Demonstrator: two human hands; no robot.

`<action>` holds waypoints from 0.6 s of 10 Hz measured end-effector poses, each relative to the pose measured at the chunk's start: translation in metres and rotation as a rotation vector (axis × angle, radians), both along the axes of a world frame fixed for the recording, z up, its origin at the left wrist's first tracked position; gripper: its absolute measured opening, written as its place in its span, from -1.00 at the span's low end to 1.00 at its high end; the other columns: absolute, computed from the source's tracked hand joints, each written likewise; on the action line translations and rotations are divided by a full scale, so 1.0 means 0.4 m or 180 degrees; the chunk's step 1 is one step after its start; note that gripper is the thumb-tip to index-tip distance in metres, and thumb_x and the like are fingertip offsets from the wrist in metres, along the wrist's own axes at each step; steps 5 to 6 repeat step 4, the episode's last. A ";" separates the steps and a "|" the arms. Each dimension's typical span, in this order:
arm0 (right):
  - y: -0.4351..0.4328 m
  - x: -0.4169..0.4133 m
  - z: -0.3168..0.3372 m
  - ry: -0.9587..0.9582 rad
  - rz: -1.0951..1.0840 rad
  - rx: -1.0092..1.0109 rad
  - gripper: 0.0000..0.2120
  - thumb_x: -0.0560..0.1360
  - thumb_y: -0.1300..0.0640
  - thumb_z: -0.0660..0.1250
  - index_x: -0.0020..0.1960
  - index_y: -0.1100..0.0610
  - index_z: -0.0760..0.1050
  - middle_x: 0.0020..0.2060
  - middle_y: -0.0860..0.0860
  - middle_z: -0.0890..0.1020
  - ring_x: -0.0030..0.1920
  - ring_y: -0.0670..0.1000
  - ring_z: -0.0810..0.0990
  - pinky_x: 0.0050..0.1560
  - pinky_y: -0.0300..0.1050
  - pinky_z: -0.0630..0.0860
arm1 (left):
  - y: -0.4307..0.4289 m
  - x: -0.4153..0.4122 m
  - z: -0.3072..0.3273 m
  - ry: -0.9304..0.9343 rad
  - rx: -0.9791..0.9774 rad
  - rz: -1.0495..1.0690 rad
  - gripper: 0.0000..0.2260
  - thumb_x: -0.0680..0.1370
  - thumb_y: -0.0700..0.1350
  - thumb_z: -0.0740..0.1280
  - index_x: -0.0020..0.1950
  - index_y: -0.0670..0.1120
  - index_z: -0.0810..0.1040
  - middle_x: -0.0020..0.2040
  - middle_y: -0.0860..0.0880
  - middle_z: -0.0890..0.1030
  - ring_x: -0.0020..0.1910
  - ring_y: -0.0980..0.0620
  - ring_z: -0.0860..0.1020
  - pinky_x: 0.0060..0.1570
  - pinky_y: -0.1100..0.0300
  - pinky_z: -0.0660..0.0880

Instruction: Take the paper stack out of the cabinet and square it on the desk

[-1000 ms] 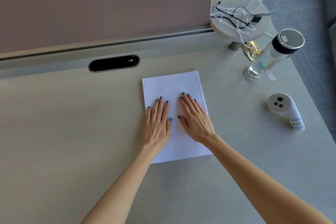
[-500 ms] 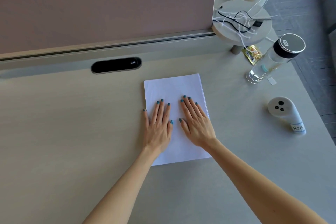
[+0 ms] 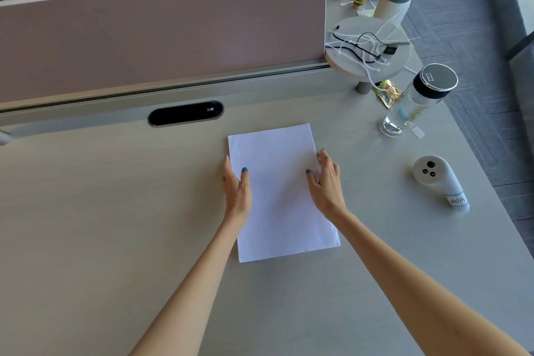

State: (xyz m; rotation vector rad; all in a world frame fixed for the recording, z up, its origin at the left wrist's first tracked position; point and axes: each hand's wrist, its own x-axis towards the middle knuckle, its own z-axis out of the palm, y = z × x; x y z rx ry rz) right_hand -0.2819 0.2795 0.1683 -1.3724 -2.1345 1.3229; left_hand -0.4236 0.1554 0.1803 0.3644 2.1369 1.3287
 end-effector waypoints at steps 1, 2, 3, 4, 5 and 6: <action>-0.003 -0.010 -0.001 -0.0003 -0.0033 -0.0038 -0.45 0.55 0.20 0.12 0.51 0.17 0.07 0.49 0.02 0.26 0.49 -0.01 0.09 0.44 -0.11 0.21 | 0.002 0.002 -0.004 0.0058 -0.0042 -0.0102 -0.46 0.67 -0.14 0.06 0.60 -0.10 -0.09 0.62 0.01 -0.02 0.59 0.04 -0.04 0.44 0.23 -0.04; -0.006 -0.008 0.007 -0.0035 -0.0024 -0.0107 -0.44 0.55 0.22 0.11 0.52 0.17 0.05 0.49 0.03 0.24 0.50 -0.02 0.06 0.40 -0.18 0.19 | 0.004 0.003 0.004 0.0001 -0.0082 -0.0121 -0.47 0.67 -0.15 0.06 0.60 -0.11 -0.08 0.62 0.00 -0.01 0.58 0.03 -0.05 0.48 0.18 -0.03; -0.007 -0.005 0.012 -0.0062 0.0019 -0.0051 -0.44 0.55 0.23 0.11 0.52 0.16 0.04 0.49 0.02 0.25 0.50 -0.02 0.07 0.33 -0.24 0.17 | 0.001 -0.001 0.005 -0.0026 -0.0076 -0.0135 -0.48 0.67 -0.14 0.05 0.60 -0.10 -0.07 0.62 -0.02 0.00 0.59 0.03 -0.05 0.48 0.16 -0.02; -0.019 -0.008 0.037 -0.0094 0.0076 0.0263 -0.44 0.55 0.23 0.13 0.51 0.17 0.05 0.49 0.03 0.26 0.48 0.01 0.12 0.33 -0.26 0.15 | -0.005 -0.015 0.022 -0.0088 -0.0059 -0.0016 -0.51 0.66 -0.15 0.05 0.59 -0.10 0.05 0.60 -0.03 0.09 0.58 0.03 0.00 0.53 0.05 0.04; -0.019 -0.008 0.037 -0.0094 0.0076 0.0263 -0.44 0.55 0.23 0.13 0.51 0.17 0.05 0.49 0.03 0.26 0.48 0.01 0.12 0.33 -0.26 0.15 | -0.005 -0.015 0.022 -0.0088 -0.0059 -0.0016 -0.51 0.66 -0.15 0.05 0.59 -0.10 0.05 0.60 -0.03 0.09 0.58 0.03 0.00 0.53 0.05 0.04; -0.019 -0.008 0.037 -0.0094 0.0076 0.0263 -0.44 0.55 0.23 0.13 0.51 0.17 0.05 0.49 0.03 0.26 0.48 0.01 0.12 0.33 -0.26 0.15 | -0.005 -0.015 0.022 -0.0088 -0.0059 -0.0016 -0.51 0.66 -0.15 0.05 0.59 -0.10 0.05 0.60 -0.03 0.09 0.58 0.03 0.00 0.53 0.05 0.04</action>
